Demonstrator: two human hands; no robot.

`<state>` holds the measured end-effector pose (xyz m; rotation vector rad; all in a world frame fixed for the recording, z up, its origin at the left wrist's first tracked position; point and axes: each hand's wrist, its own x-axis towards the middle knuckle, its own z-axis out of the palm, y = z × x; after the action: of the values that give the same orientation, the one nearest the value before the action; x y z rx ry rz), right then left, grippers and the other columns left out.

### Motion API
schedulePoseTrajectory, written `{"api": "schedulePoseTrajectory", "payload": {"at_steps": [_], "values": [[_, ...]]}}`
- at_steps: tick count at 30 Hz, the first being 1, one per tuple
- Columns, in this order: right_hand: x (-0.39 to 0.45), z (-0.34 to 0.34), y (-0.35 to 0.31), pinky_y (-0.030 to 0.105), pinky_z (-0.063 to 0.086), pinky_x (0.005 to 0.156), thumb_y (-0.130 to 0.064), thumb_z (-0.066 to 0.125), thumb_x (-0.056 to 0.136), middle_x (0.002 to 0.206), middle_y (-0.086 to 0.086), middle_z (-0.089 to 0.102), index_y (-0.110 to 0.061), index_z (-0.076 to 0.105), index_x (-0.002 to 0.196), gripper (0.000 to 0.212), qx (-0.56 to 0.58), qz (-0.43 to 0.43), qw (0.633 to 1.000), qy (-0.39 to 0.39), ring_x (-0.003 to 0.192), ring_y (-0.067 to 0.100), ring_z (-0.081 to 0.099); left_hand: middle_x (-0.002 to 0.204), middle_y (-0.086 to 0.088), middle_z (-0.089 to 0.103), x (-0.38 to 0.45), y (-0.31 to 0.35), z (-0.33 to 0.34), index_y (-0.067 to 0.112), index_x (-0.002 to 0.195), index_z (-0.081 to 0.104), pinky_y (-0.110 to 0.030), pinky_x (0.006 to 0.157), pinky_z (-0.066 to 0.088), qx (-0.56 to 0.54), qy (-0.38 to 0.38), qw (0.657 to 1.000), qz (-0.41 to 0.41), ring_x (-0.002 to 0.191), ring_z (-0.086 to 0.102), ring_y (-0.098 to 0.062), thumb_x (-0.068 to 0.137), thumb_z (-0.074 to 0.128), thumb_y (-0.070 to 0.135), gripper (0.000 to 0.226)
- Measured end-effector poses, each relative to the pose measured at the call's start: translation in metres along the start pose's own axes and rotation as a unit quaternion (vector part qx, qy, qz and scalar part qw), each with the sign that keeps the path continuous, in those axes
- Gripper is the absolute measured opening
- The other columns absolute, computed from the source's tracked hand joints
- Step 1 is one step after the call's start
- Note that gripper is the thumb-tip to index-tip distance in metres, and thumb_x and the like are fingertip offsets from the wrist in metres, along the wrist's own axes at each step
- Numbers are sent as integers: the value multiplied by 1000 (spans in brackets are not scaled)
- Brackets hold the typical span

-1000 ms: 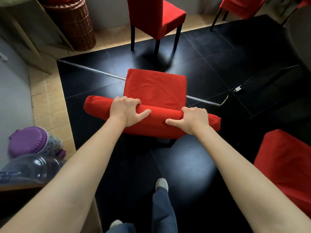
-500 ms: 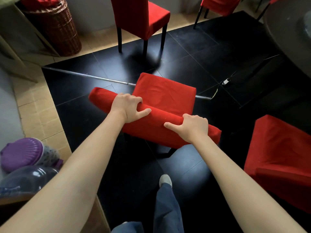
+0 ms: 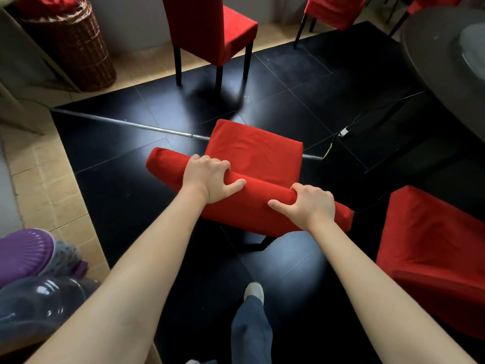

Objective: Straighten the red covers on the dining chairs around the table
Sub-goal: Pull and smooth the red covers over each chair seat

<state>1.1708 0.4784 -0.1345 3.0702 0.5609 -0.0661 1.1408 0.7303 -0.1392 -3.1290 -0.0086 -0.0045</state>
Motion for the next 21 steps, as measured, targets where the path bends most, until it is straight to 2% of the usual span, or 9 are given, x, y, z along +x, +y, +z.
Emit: {"api": "schedulePoseTrajectory", "payload": {"at_steps": [4,8,11,17,21], "values": [[27,-1,30,36,40,75,-97,10,49,88,-1,67,-26,62,95,100,-8,6,1000,-8,87,24,63,99,1,70,28,18,2,27,101,66,-37,85,37,-21,13,1000,-1,95,61,-24,77,27,78,69],[57,-1,48,34,34,70,-97,11,49,87,0,67,-25,62,95,99,-14,9,1000,-6,86,24,62,98,1,70,60,25,3,26,99,67,-37,86,37,-32,19,999,-4,95,60,-24,75,26,78,70],[76,-3,56,35,35,71,-97,12,50,86,-2,66,-25,61,95,98,-7,11,1000,-16,85,24,61,99,0,70,81,27,2,26,99,66,-37,86,36,-35,12,999,-8,97,60,-24,71,19,78,76],[88,-7,58,36,36,72,-97,14,48,83,-1,66,-25,57,89,93,5,19,999,-40,85,25,62,100,1,70,95,26,1,26,101,66,-37,85,36,-46,-1,999,-3,97,59,-24,79,34,76,64],[83,-10,54,34,38,70,-97,14,48,77,-2,64,-24,56,83,91,13,32,998,-52,80,25,62,97,1,70,92,25,1,26,99,67,-37,85,37,-51,-1,999,-2,95,60,-23,73,21,81,76]]}}
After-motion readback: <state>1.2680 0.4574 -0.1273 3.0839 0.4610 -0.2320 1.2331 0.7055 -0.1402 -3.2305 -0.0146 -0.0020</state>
